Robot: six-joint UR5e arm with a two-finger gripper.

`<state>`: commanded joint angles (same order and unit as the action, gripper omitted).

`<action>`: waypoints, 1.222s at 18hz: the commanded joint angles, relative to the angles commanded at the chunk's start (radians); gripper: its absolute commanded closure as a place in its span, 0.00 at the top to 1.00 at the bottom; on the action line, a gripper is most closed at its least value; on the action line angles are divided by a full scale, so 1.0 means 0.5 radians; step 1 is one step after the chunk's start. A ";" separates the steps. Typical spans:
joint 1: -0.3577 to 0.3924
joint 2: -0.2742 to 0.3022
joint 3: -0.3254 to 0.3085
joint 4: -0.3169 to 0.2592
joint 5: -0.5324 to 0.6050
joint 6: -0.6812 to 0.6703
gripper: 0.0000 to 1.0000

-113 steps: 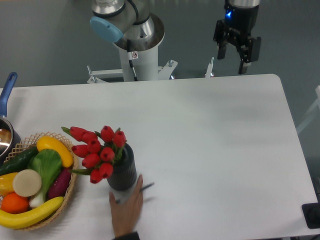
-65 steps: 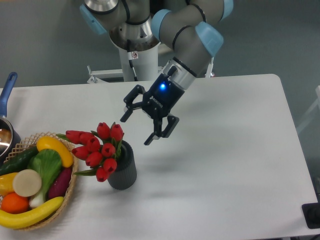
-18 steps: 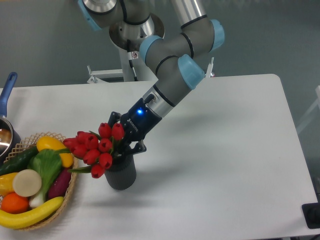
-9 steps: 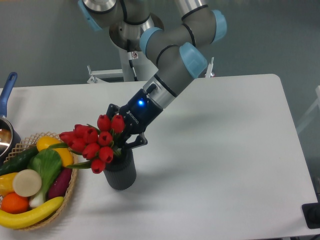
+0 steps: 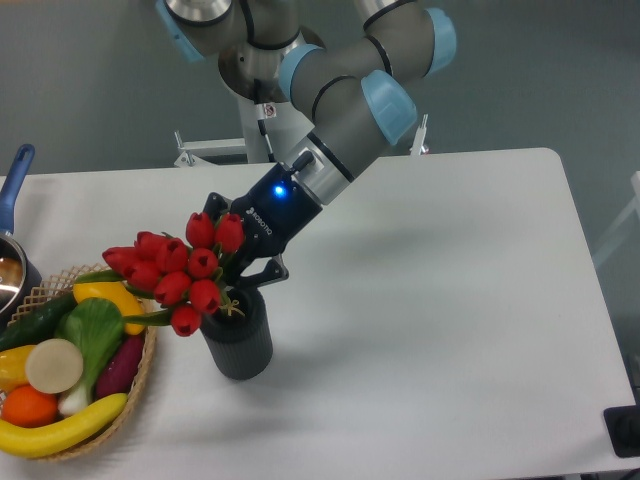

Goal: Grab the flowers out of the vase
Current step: 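Lift the gripped tulips upward out of the black vase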

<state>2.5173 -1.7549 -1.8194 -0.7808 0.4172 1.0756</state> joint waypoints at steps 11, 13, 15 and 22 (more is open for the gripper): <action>0.018 0.086 0.129 0.000 0.003 -0.267 0.35; 0.021 0.104 0.141 0.000 0.003 -0.301 0.35; 0.028 0.129 0.169 0.000 0.000 -0.362 0.35; 0.049 0.193 0.255 -0.003 0.006 -0.522 0.35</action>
<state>2.5418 -1.6583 -1.6920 -0.7823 0.4203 0.8145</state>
